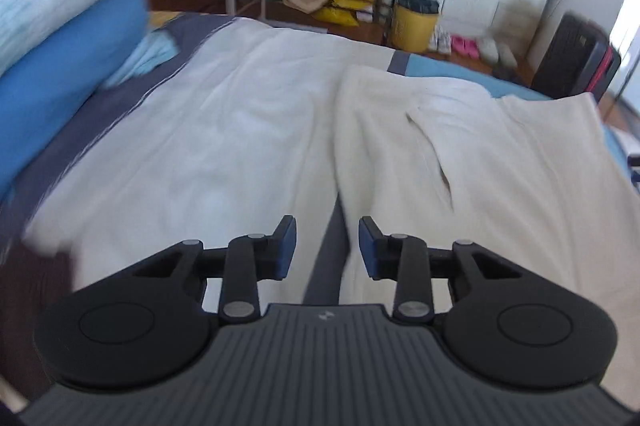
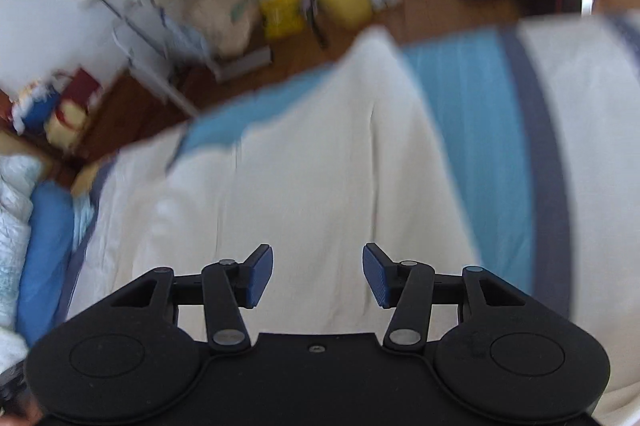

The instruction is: Fold clothes

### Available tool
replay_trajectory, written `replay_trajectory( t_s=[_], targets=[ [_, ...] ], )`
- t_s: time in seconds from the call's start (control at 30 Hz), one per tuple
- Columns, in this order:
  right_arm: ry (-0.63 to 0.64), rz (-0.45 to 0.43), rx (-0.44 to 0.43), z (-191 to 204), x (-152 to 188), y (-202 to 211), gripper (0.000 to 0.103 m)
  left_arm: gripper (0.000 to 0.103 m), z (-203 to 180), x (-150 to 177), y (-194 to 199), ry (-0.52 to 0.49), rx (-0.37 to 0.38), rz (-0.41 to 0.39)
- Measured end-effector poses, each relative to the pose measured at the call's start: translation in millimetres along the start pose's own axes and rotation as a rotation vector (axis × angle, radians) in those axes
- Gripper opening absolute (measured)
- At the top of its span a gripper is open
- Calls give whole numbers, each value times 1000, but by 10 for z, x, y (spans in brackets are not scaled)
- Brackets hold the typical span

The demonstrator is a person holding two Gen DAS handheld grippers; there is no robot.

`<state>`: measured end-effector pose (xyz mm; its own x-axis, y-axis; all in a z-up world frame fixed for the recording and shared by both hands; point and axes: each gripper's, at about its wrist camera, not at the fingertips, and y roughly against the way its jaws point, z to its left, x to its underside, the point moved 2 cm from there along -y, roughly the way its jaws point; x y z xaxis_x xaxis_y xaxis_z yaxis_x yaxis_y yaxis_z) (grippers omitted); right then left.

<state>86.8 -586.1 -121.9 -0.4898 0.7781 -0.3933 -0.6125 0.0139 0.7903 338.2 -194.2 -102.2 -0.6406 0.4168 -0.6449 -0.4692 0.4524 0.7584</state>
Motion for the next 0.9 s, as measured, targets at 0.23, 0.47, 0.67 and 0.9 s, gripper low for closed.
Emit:
replay_trajectory(
  t_s=[0.23, 0.47, 0.67, 0.9],
  targets=[
    [41, -186, 48, -44, -480, -218, 56, 34, -213, -556, -968, -34, -54, 72],
    [37, -287, 113, -495, -709, -178, 56, 34, -143, -789, -1609, 33, -24, 62],
    [30, -250, 17, -698, -729, -450, 67, 3, -462, -883, -1778, -149, -60, 38],
    [348, -372, 91, -361, -636, -472, 17, 4, -369, -1240, -1312, -123, -96, -183]
  ],
)
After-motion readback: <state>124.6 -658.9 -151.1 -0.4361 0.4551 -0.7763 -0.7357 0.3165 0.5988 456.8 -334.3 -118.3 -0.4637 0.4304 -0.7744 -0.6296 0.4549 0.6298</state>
